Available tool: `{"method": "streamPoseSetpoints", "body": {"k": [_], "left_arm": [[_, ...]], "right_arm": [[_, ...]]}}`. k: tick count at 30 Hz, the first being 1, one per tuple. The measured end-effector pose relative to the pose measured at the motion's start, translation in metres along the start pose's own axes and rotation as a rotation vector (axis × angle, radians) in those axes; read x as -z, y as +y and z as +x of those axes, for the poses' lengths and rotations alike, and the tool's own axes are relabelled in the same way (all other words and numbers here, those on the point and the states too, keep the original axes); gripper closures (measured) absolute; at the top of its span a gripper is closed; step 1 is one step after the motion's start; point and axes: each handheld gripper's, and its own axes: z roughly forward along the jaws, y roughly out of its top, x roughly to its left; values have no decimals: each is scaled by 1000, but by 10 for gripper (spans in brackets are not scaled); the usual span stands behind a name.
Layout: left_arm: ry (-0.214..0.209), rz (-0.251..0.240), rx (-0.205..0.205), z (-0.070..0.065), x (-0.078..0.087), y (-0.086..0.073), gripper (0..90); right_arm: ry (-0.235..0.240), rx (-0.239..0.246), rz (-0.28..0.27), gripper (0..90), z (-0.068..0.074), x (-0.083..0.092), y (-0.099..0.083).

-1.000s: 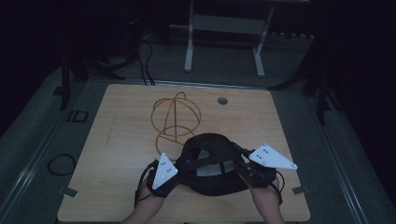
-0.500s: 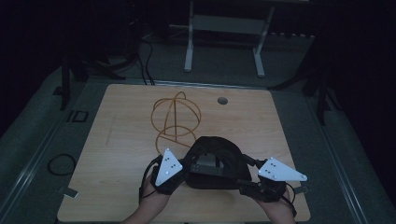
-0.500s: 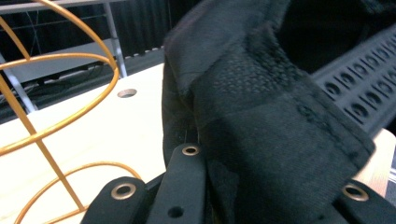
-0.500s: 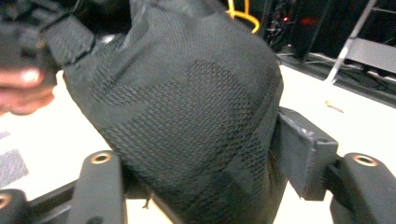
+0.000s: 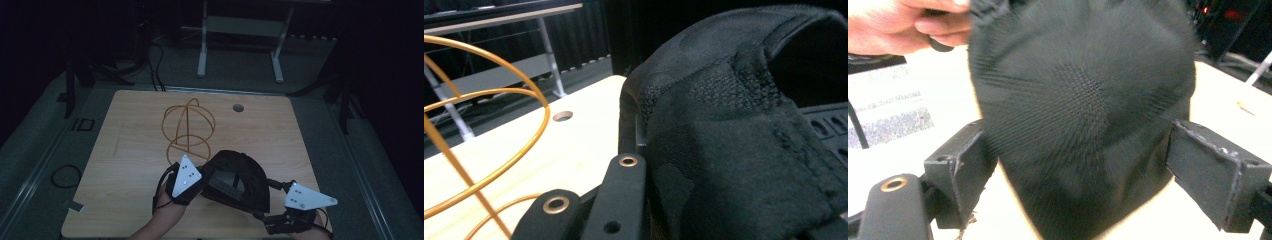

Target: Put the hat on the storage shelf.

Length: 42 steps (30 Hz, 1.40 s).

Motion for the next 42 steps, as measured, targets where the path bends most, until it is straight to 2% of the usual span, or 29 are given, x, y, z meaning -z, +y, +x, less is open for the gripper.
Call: {"method": "streamPoseSetpoints", "body": {"k": [1, 3, 4, 6, 8, 9, 10, 11, 13, 14, 16, 17, 19, 20, 21, 23, 25, 28, 33, 35, 37, 39, 42], "left_arm": [[1, -4, -4, 1, 1, 0, 890], [-4, -8, -19, 3, 3, -1, 890], [-6, -10, -31, 4, 4, -1, 890], [-28, -17, -66, 6, 6, -1, 890], [-68, -21, -96, 9, 9, 0, 889], [-79, -28, -123, 10, 11, 0, 889], [-92, -41, -145, 12, 13, 1, 889], [-126, -55, -155, 15, 14, 1, 889], [-162, -75, -193, 21, 18, 3, 888], [-204, -94, -209, 24, 19, 4, 889], [-214, -123, -262, 29, 22, 5, 888], [-248, -141, -275, 32, 23, 5, 888], [-261, -156, -300, 36, 25, 7, 887], [-289, -168, -305, 38, 25, 7, 887], [-283, -172, -312, 40, 25, 7, 887], [-291, -168, -306, 42, 25, 7, 888], [-319, -192, -302, 45, 25, 5, 888], [-340, -214, -301, 47, 25, 4, 888], [-370, -244, -298, 49, 27, 6, 888], [-375, -252, -304, 48, 27, 7, 888], [-380, -255, -312, 47, 26, 8, 888], [-397, -265, -302, 47, 26, 9, 888], [-386, -265, -299, 47, 26, 10, 887]], "right_arm": [[22, 3, -12, 134, 0, 6, 0], [39, -3, -46, 135, -3, 19, 2], [45, 2, -46, 135, -4, 24, 3], [7, 8, -49, 161, -11, 33, 6], [10, 26, -46, 170, -19, 38, 7], [14, 23, -47, 216, -25, 39, 8], [38, 32, -47, 239, -30, 39, 8], [49, 51, -48, 258, -34, 38, 9], [73, 60, -55, 274, -40, 36, 12], [94, 62, -61, 298, -40, 34, 14], [137, 85, -73, 309, -40, 28, 20], [147, 97, -80, 310, -38, 25, 23], [174, 121, -84, 317, -35, 18, 30], [187, 135, -87, 318, -32, 15, 33], [210, 149, -91, 317, -30, 12, 36], [221, 159, -94, 317, -27, 9, 39], [249, 186, -96, 309, -21, 0, 45], [258, 212, -81, 311, -16, -10, 50], [289, 206, -90, 303, -19, -19, 56], [272, 204, -93, 303, -20, -22, 59], [256, 214, -71, 303, -19, -26, 61], [249, 219, -53, 317, -18, -31, 63], [238, 227, -55, 368, -17, -36, 64]]}}
